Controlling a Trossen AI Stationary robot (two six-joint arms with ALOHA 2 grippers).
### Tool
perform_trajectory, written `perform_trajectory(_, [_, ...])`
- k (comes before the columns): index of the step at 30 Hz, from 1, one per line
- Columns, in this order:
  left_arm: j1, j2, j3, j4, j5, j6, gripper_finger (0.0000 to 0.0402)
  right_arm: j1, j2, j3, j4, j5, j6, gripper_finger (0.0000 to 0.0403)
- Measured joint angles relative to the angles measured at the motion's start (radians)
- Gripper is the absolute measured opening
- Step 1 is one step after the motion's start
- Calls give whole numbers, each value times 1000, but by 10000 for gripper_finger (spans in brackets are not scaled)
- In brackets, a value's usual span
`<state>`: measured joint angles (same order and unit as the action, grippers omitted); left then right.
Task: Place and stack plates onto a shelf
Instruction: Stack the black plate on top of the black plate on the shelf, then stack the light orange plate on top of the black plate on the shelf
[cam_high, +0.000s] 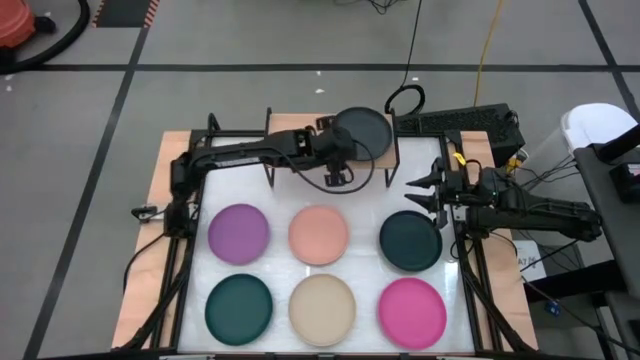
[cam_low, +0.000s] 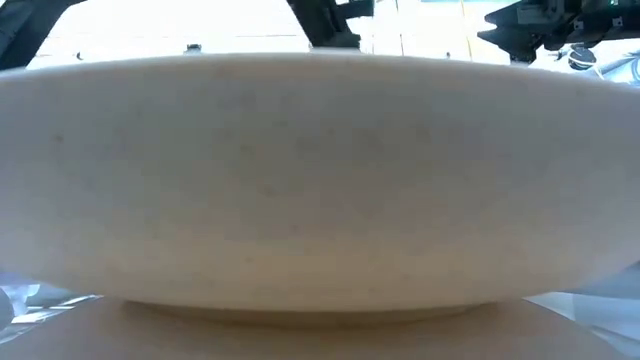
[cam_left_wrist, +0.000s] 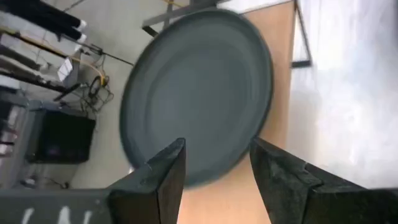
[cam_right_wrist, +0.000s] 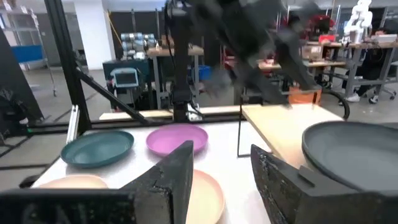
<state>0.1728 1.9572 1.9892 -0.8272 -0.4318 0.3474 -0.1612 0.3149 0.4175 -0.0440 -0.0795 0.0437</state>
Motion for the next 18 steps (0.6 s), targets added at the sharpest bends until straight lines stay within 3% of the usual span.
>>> perform_trajectory(5, [-43,-140,-24,-128,-15,-178,170,6,21,-1,-21,-13,1,141])
perform_trajectory(8, [-83,-249,-125,-71,-48,-232,152,13,58,-2,-25,-48,-4,141])
perform_trajectory(12, [-136,-400,-384,135,-80,-297,130,28,145,-1,-6,-108,-17,141])
perform_trajectory(18, [-211,-580,-830,633,-85,-342,124,85,331,-1,96,-188,-70,141])
